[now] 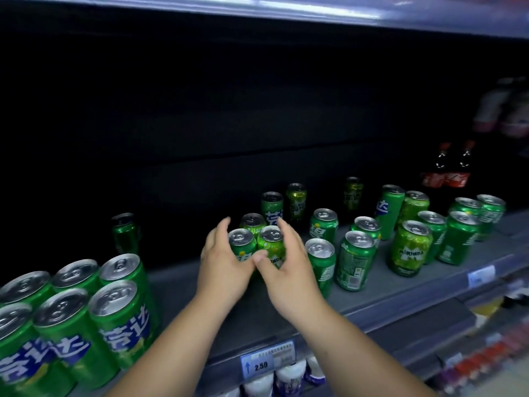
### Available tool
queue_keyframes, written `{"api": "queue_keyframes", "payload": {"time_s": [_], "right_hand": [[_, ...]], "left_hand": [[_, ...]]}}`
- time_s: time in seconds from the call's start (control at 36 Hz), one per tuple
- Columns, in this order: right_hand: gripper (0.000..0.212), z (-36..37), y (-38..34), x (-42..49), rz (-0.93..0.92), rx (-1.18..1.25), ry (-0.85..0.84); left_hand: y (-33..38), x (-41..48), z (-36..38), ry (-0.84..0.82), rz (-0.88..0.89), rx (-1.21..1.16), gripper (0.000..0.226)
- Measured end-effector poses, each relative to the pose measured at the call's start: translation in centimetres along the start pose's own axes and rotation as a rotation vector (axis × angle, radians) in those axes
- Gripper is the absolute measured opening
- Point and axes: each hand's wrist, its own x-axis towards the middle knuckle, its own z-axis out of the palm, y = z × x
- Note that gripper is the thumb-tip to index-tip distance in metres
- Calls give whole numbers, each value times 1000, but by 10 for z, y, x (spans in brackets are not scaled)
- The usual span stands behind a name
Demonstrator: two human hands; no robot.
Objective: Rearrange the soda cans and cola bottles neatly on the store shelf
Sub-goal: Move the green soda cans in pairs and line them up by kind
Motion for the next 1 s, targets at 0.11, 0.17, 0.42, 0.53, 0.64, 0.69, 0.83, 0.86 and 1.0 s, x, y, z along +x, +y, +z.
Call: {"api": "queue_keyframes", "payload": {"time_s": [0.11, 0.17, 0.42, 0.53, 0.64, 0.69, 0.83, 0.86, 1.0], "right_hand": [[62, -25, -8, 7, -57, 38, 58], [61, -39, -9, 13, -65, 20, 74], [56, -101, 10, 49, -112, 82, 95], [59, -116, 23, 70, -102, 100, 33], [56, -128, 32, 86, -149, 136, 9], [52, -133, 35, 92, -171, 146, -3], [51, -146, 47, 106, -185, 141, -29], [51, -151, 50, 109, -185, 130, -24], [52, -206, 65, 133, -216, 4, 130]], "left_hand": [[20, 6, 2, 3, 104, 23, 85], [30, 14, 6, -21, 127, 79, 86], [68, 73, 28, -76, 52, 418, 89], [82, 101, 40, -266, -64, 427, 88], [81, 115, 54, -359, -102, 474, 72], [79, 117, 59, -310, -112, 462, 68], [82, 115, 71, -200, -102, 352, 63], [83, 114, 74, -178, -96, 325, 67], [104, 113, 89, -37, -20, 123, 79]]}}
